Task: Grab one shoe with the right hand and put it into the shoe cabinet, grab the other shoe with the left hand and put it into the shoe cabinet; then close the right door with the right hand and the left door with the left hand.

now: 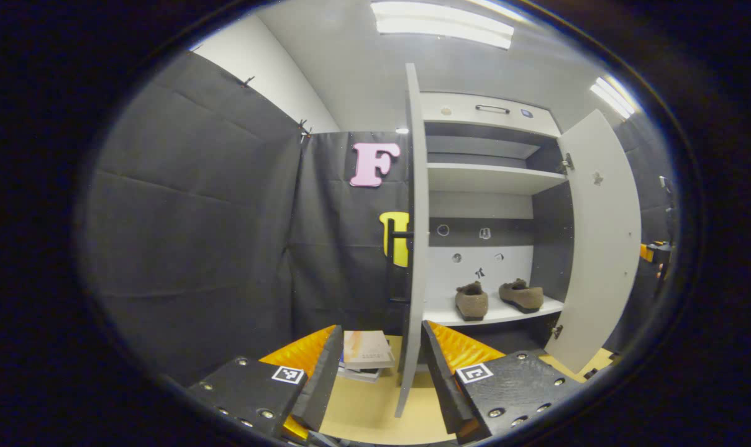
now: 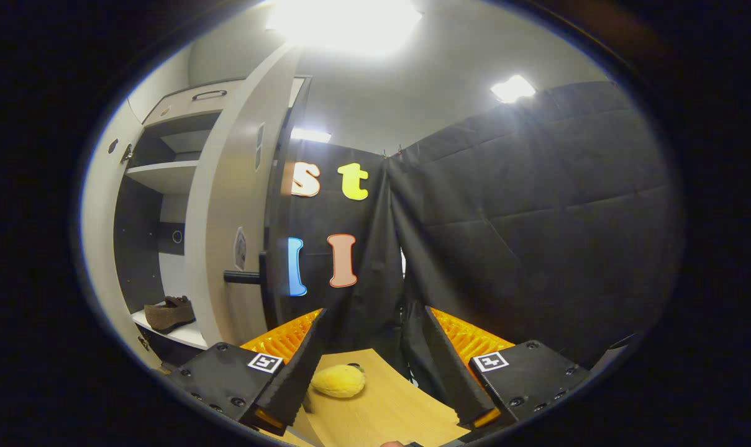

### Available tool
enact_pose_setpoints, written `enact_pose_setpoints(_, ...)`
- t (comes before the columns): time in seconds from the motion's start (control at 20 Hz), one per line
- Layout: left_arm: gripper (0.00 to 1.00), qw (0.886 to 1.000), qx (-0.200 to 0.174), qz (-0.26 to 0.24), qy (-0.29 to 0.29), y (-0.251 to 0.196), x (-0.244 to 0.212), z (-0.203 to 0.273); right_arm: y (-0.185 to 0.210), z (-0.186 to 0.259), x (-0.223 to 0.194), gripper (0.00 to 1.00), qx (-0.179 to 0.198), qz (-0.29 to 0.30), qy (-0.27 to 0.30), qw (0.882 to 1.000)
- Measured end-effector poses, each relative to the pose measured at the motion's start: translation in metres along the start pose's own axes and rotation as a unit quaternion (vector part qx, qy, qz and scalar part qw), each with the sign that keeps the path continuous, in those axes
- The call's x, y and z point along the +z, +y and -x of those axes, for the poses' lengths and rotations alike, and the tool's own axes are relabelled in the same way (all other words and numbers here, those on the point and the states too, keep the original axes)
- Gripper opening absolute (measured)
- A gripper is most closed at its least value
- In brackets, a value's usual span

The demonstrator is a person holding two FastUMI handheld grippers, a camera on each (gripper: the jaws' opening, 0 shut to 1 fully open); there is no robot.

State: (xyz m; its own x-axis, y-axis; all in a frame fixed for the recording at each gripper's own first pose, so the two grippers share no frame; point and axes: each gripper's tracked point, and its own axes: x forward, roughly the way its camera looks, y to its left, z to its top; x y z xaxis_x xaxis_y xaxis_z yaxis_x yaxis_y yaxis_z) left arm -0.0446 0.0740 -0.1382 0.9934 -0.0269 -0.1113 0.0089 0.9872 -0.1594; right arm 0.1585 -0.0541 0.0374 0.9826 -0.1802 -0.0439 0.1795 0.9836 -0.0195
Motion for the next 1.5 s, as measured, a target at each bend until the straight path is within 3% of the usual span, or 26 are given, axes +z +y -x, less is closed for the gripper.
enact_pose_setpoints(0.1, 0.73, 1.0, 0.016, -0.007, -0.005, 0.025, 0.003, -0.004, 0.007, 0.004, 0.003, 0.88, -0.022, 0.029, -0.02, 0.999)
enact_pose_setpoints(0.15, 0.73, 1.0, 0.019, -0.006, -0.007, 0.035, 0.004, -0.007, 0.012, 0.006, 0.004, 0.92, -0.025, 0.035, -0.023, 0.999)
enact_pose_setpoints(0.45, 0.73, 1.0, 0.011, 0.008, -0.013, 0.06, 0.003, -0.042, 0.066, 0.027, 0.0, 0.91, 0.029, -0.03, -0.026, 0.999)
enact_pose_setpoints(0.65, 0.73, 1.0, -0.006, 0.016, -0.016, 0.061, -0.003, -0.066, 0.079, 0.034, 0.003, 0.9, 0.03, -0.019, -0.034, 0.999)
enact_pose_setpoints(1.15, 0.73, 0.999, -0.022, 0.042, -0.021, 0.07, -0.015, -0.093, 0.193, 0.031, 0.009, 0.9, 0.112, 0.014, -0.046, 0.993)
enact_pose_setpoints(1.2, 0.73, 0.999, -0.023, 0.044, -0.02, 0.071, -0.017, -0.094, 0.202, 0.029, 0.008, 0.85, 0.117, 0.021, -0.047, 0.992)
enact_pose_setpoints(1.25, 0.73, 0.999, -0.024, 0.045, -0.019, 0.072, -0.018, -0.095, 0.21, 0.026, 0.007, 0.9, 0.117, 0.029, -0.046, 0.992)
enact_pose_setpoints(1.35, 0.73, 0.998, -0.028, 0.05, -0.018, 0.076, -0.018, -0.1, 0.217, 0.022, 0.002, 0.85, 0.11, 0.044, -0.042, 0.992)
enact_pose_setpoints(1.4, 0.73, 0.998, -0.031, 0.052, -0.018, 0.078, -0.019, -0.104, 0.219, 0.02, 0.002, 0.88, 0.106, 0.048, -0.042, 0.992)
enact_pose_setpoints(1.5, 0.73, 0.997, -0.039, 0.057, -0.02, 0.077, -0.02, -0.113, 0.222, 0.02, 0.0, 0.85, 0.104, 0.045, -0.038, 0.993)
